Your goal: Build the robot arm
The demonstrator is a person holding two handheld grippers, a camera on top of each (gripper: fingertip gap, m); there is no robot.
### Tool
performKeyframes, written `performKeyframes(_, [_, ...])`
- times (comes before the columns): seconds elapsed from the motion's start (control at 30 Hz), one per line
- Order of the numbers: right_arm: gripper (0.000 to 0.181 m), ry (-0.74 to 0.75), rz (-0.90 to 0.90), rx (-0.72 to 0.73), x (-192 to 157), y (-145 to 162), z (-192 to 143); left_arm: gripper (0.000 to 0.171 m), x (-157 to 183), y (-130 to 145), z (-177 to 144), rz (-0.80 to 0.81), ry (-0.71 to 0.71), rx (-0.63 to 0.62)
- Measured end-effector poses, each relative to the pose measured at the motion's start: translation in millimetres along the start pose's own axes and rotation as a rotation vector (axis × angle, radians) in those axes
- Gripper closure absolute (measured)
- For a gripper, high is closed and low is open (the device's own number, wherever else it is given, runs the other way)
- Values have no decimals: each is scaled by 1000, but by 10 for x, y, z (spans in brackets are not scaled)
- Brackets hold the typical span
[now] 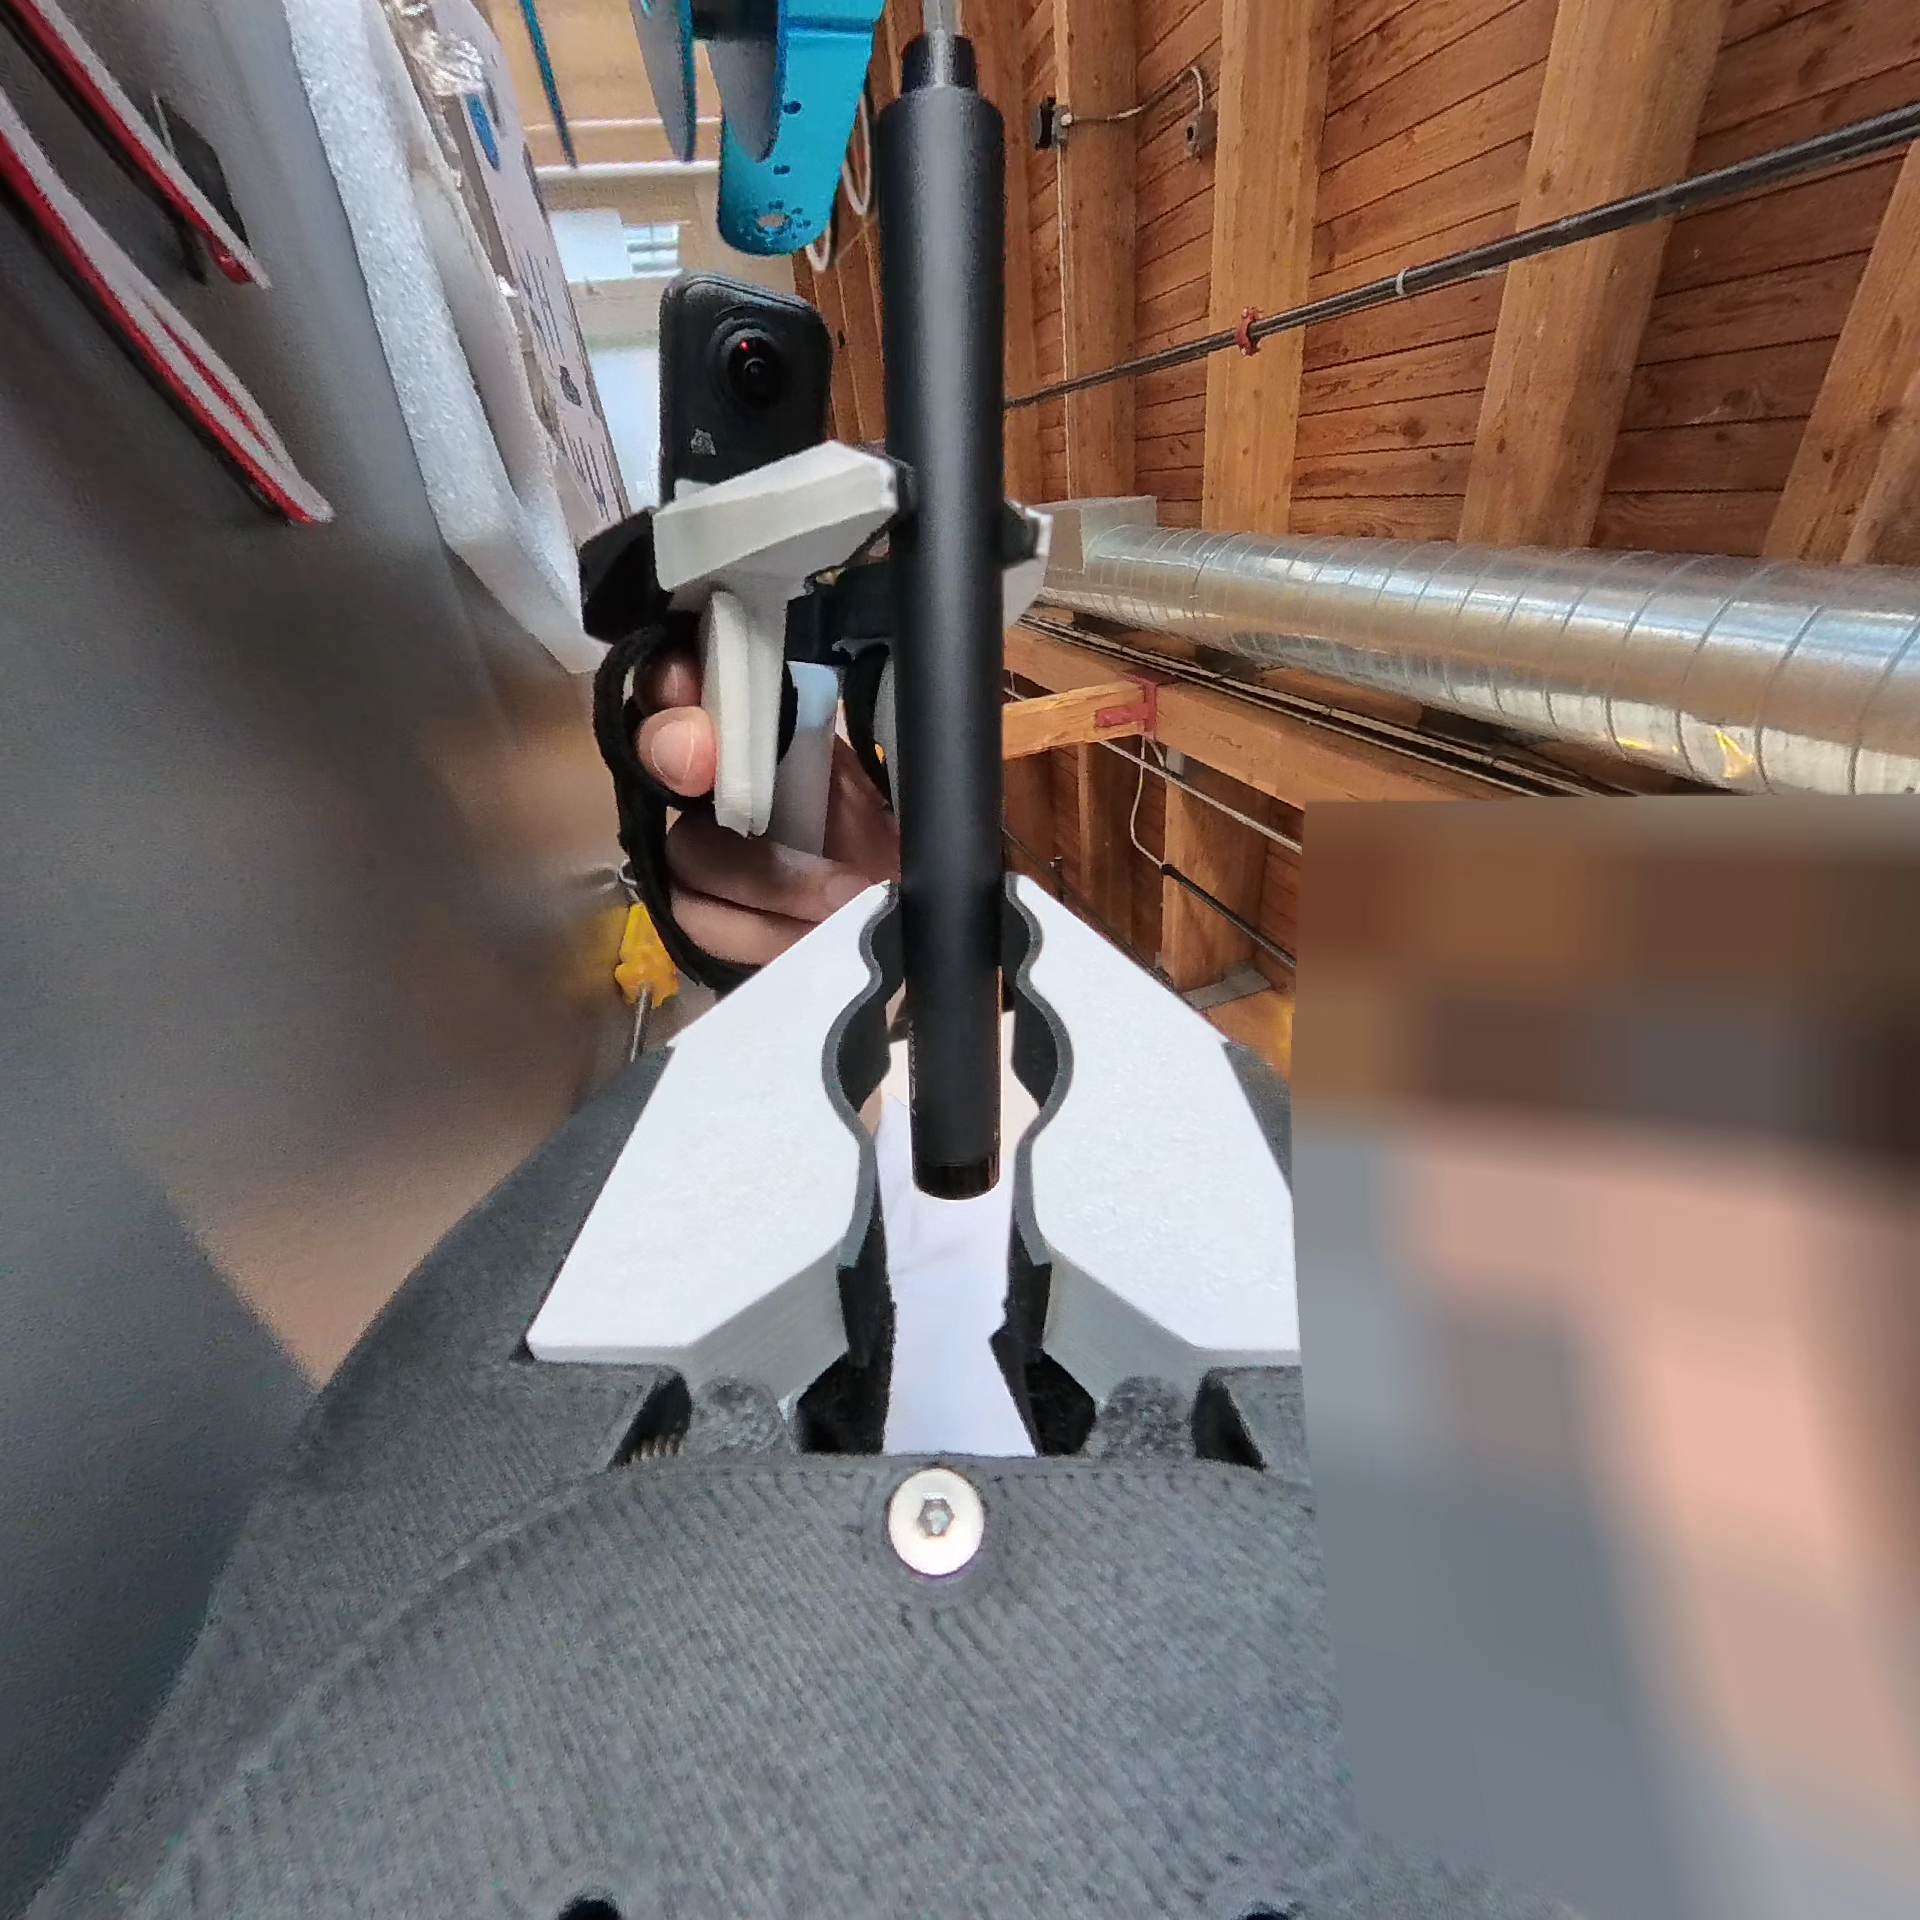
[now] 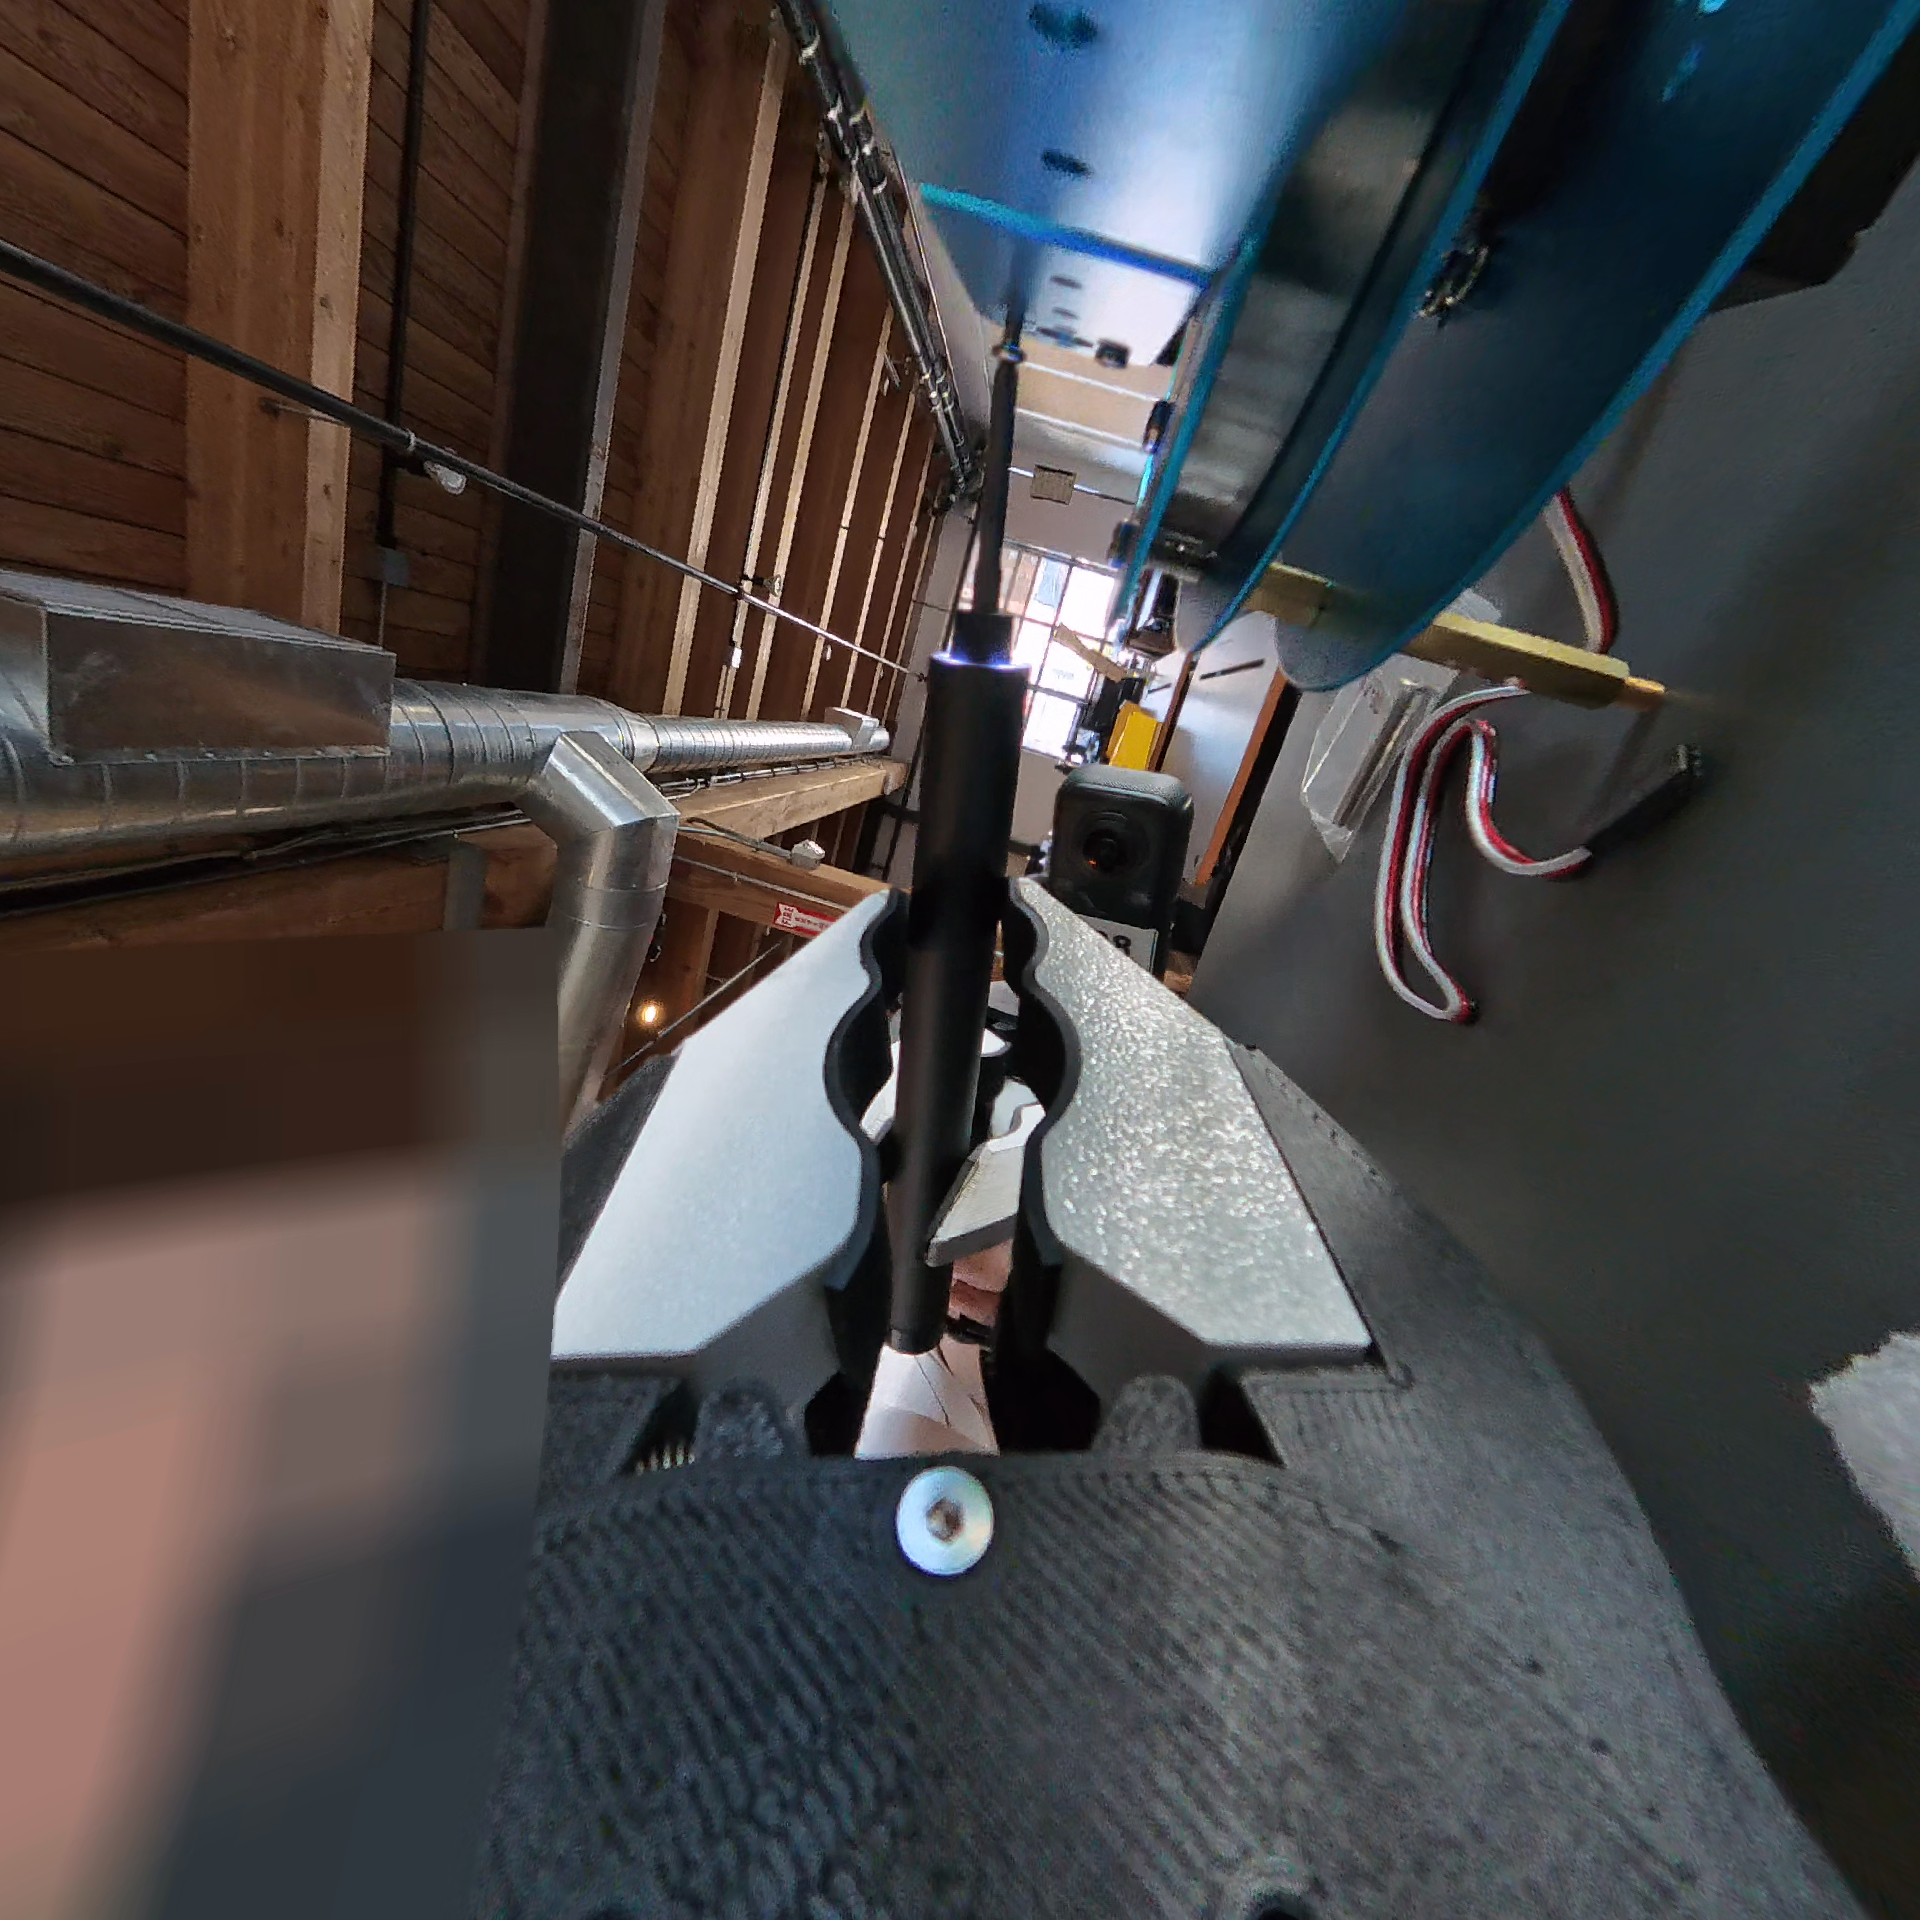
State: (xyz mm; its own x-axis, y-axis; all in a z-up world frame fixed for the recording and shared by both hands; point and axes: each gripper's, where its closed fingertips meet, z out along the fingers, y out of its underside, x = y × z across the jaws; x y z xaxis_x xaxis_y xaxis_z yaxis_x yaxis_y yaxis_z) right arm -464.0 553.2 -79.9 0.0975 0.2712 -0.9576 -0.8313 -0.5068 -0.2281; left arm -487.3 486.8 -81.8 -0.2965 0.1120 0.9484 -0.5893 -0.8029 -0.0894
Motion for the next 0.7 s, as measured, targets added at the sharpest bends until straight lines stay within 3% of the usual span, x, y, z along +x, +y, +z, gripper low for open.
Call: performKeyframes(0.7, [165, 20, -13, 40, 15, -11, 36, 155, 9, -27, -61, -59, -5, -54])
